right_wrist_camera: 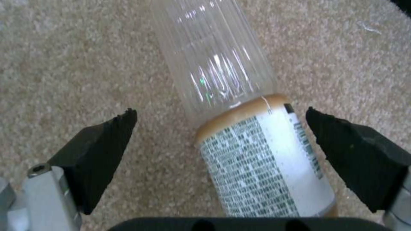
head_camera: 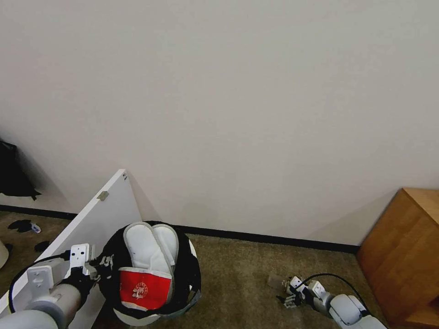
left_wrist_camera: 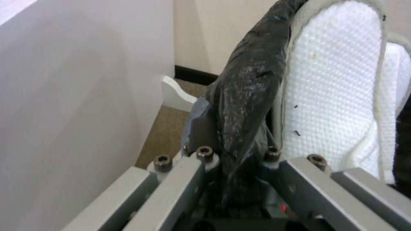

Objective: Pick up the trash bin, then pick up the garbage from the floor and place it into the trash bin.

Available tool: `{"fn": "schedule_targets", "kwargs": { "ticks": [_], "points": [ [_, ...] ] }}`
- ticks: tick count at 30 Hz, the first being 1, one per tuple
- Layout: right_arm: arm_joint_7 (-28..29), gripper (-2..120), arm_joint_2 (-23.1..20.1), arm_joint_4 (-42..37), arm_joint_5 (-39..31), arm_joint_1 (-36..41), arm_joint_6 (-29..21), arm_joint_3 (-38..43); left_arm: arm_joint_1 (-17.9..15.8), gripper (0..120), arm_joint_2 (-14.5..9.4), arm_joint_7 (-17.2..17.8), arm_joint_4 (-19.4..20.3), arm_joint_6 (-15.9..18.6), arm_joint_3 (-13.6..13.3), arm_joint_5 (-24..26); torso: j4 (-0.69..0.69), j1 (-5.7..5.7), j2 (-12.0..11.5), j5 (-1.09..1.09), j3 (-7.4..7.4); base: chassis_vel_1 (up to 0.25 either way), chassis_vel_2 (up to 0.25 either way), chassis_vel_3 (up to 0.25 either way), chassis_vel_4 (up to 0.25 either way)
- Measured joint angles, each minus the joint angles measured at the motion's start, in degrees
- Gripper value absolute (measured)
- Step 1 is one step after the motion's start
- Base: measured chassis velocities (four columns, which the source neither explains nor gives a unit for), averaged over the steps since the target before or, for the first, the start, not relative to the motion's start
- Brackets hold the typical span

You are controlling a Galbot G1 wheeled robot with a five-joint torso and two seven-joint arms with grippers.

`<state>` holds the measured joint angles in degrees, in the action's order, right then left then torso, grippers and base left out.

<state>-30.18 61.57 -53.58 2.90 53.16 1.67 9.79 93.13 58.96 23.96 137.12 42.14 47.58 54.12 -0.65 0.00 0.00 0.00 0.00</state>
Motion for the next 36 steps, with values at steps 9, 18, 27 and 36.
{"fn": "schedule_targets", "kwargs": {
  "ticks": [9,18,27,36],
  "points": [
    [-0.22,100,-0.01,0.48,0.50,0.08,0.20,0.48,0.15,4,0.10,-0.02,0.15,0.00,0.05,0.00,0.00,0.00,0.00,0.00,0.00,0.000,0.000,0.000,0.000],
    [-0.25,100,-0.03,0.54,0.80,0.35,0.29,0.99,0.33,4,0.19,-0.02,0.32,0.00,0.13,-0.01,0.00,0.00,0.00,0.00,0.00,0.000,0.000,0.000,0.000],
    [-0.25,100,-0.06,0.78,0.83,0.21,0.30,1.01,0.36,4,0.19,-0.03,0.35,0.00,0.19,-0.01,0.00,0.00,0.00,0.00,0.00,0.000,0.000,0.000,0.000],
    [-0.25,100,0.12,1.31,0.92,-0.01,0.40,1.08,0.36,4,0.23,-0.04,0.35,0.00,0.20,-0.01,0.00,0.00,0.00,0.00,0.00,0.000,0.000,0.000,0.000]
  ]
}}
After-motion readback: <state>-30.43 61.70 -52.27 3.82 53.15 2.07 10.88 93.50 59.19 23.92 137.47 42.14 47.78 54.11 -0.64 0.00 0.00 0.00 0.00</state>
